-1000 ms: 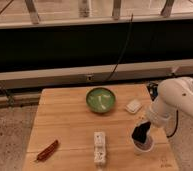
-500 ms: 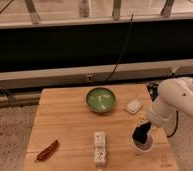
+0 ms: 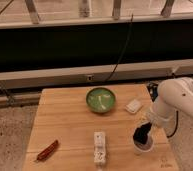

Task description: Place the eraser in the ceramic cup

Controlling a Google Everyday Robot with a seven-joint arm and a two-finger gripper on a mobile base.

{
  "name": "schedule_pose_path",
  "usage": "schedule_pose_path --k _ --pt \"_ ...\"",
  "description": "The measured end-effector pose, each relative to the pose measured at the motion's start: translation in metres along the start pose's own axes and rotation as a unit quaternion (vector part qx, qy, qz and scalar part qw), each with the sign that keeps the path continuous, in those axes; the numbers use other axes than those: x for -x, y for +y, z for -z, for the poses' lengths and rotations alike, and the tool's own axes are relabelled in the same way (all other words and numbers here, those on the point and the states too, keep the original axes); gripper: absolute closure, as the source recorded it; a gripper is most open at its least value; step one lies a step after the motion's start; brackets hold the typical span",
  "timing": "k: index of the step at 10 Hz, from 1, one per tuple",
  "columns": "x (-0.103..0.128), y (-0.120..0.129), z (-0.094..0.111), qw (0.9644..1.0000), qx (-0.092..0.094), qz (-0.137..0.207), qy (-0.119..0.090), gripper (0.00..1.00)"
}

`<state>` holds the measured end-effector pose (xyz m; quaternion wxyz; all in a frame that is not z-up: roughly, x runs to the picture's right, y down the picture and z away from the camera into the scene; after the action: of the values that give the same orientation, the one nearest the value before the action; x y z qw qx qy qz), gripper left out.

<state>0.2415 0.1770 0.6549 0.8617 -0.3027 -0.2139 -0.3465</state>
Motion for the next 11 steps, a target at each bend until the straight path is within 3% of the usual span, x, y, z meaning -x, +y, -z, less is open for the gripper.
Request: schedule_pose_path --k 9,11 --pt "0.0002 0.0043 -0.0028 1.0 0.008 0.004 -0.001 0.98" --pt "0.0001 0.0045 -0.0036 0.9999 0.01 0.006 -0.001 0.87"
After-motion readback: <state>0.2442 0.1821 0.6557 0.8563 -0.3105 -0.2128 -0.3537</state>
